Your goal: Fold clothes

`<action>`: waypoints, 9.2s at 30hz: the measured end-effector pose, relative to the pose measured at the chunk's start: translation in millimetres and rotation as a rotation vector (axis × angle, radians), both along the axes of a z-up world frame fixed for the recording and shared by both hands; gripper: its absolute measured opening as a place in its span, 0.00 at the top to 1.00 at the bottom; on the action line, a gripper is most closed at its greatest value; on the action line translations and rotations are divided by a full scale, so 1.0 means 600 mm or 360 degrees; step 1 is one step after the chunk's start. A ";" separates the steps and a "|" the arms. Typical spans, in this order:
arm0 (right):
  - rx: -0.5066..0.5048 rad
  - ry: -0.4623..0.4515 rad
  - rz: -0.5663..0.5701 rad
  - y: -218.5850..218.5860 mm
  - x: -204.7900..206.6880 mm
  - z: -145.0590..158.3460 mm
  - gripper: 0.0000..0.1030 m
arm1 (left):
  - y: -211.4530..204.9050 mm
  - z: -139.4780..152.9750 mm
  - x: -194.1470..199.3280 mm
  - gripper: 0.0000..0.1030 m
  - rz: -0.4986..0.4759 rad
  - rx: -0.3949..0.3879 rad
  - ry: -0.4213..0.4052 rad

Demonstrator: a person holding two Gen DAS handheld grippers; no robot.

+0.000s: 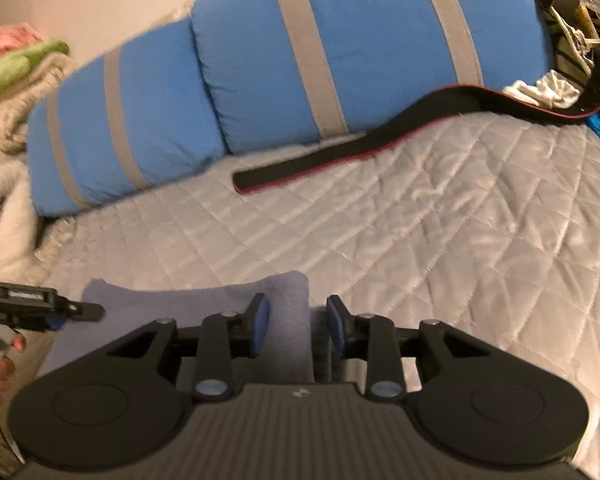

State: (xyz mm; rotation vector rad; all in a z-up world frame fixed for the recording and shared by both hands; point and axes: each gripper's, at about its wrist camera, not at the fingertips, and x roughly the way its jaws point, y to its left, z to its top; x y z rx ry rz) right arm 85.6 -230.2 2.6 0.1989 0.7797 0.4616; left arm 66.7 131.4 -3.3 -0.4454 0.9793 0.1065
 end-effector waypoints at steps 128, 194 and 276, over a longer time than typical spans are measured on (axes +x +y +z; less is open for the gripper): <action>0.0371 0.0665 0.0274 -0.032 0.028 -0.016 0.73 | 0.039 0.021 -0.110 0.82 -0.0112 -0.0656 0.0011; -0.0430 -0.0233 0.0193 0.182 0.107 0.061 0.04 | 0.038 0.051 0.027 0.48 0.0140 0.0318 -0.0170; -0.0603 -0.0087 0.0284 0.251 -0.064 -0.038 0.00 | -0.140 -0.046 -0.092 0.00 -0.0239 0.0725 -0.0112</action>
